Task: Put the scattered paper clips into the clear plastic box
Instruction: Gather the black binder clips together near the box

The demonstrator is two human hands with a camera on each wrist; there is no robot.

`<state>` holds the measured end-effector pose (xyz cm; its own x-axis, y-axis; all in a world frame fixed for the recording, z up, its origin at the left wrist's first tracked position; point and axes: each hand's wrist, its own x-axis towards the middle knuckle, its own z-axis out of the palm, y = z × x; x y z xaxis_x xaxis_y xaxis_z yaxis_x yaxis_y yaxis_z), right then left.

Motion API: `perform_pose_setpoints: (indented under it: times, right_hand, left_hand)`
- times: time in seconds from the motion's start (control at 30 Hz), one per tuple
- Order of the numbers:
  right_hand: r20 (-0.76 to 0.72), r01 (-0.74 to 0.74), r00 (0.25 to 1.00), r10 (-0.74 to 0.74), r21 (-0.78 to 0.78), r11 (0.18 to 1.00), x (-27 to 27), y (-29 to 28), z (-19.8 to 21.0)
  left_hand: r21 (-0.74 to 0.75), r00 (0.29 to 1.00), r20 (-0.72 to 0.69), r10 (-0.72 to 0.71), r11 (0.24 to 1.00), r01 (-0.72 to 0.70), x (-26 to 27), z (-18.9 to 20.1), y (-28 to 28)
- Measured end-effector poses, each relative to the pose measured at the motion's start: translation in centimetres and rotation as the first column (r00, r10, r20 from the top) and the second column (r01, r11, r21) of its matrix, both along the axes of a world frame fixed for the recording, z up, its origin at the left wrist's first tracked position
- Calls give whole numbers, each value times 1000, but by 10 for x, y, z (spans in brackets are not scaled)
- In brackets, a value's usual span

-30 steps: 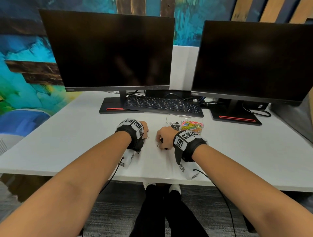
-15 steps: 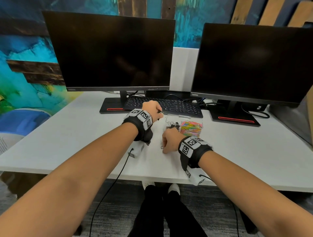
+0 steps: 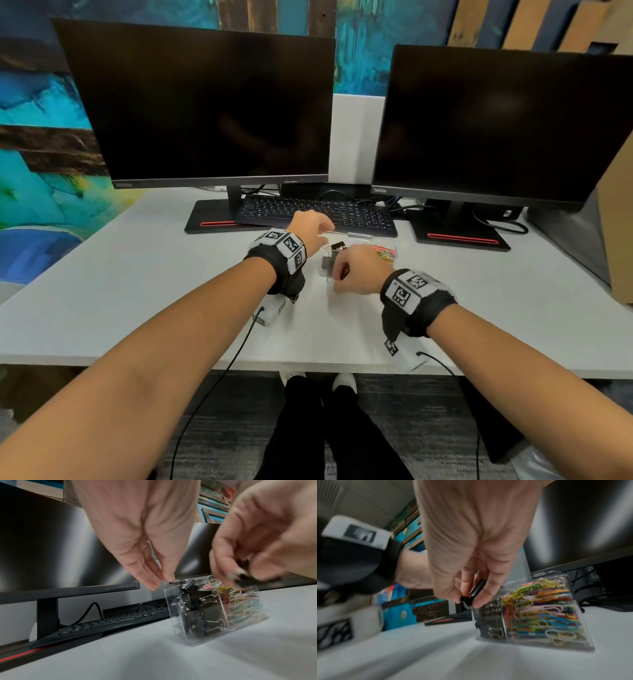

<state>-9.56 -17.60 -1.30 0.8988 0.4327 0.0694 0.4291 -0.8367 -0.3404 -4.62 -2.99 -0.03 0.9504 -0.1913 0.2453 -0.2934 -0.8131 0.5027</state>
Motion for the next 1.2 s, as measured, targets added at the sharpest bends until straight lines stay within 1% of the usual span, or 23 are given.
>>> perform_pose_setpoints:
  times: [0.1, 0.17, 0.27, 0.37, 0.43, 0.53, 0.67, 0.77, 0.8, 0.87, 0.97, 1.07, 1.13, 1.2]
  right_hand:
    - [80, 82, 992, -97, 174, 981, 11, -4, 20]
    - [127, 131, 978, -165, 244, 961, 23, -2, 26]
    - [160, 154, 968, -194, 231, 961, 40, 5, 27]
    - [118, 161, 977, -177, 135, 978, 48, 9, 29]
    - [91, 152, 982, -166, 146, 978, 51, 6, 30]
    - [101, 157, 979, -179, 195, 968, 52, -6, 32]
    - [120, 212, 962, -244, 227, 950, 52, -29, 32]
    - [144, 244, 948, -285, 252, 937, 53, -47, 30]
    - [146, 250, 946, -288, 233, 940, 53, -53, 28]
    - [120, 259, 954, -275, 137, 956, 51, -61, 24]
    - [64, 237, 970, -237, 2, 972, 48, -64, 16]
    - [73, 216, 974, -215, -7, 976, 45, -60, 12]
    - [68, 221, 973, -220, 1, 975, 42, -57, 12]
    - [52, 230, 972, -229, -4, 973, 40, -56, 13]
  left_hand:
    - [25, 999, 7, 44, 999, -44, -1, -3, 6]
    - [34, 998, 0, 58, 998, -58, -2, -5, 8]
    - [23, 997, -8, 80, 997, -79, -3, -8, 8]
    - [19, 996, -14, 83, 996, -82, -4, -7, 8]
    - [27, 999, -12, 53, 998, -53, -4, -6, 8]
    - [46, 1000, -10, 12, 999, -12, -2, -8, 7]
    - [189, 999, -20, -25, 982, 28, 2, -13, 5]
    - [280, 1000, 10, -1, 960, -1, 2, -12, 3]
    - [318, 1000, 11, 3, 948, -6, 2, -12, 2]
    - [394, 1000, -15, -4, 919, 9, 2, -12, -2]
    - [426, 996, -83, -25, 903, 58, 2, -12, -9]
    - [360, 994, -90, -58, 929, 87, 4, -13, -13]
    - [280, 997, -48, -54, 958, 65, 6, -12, -12]
    - [243, 999, -27, -40, 969, 45, 8, -11, -10]
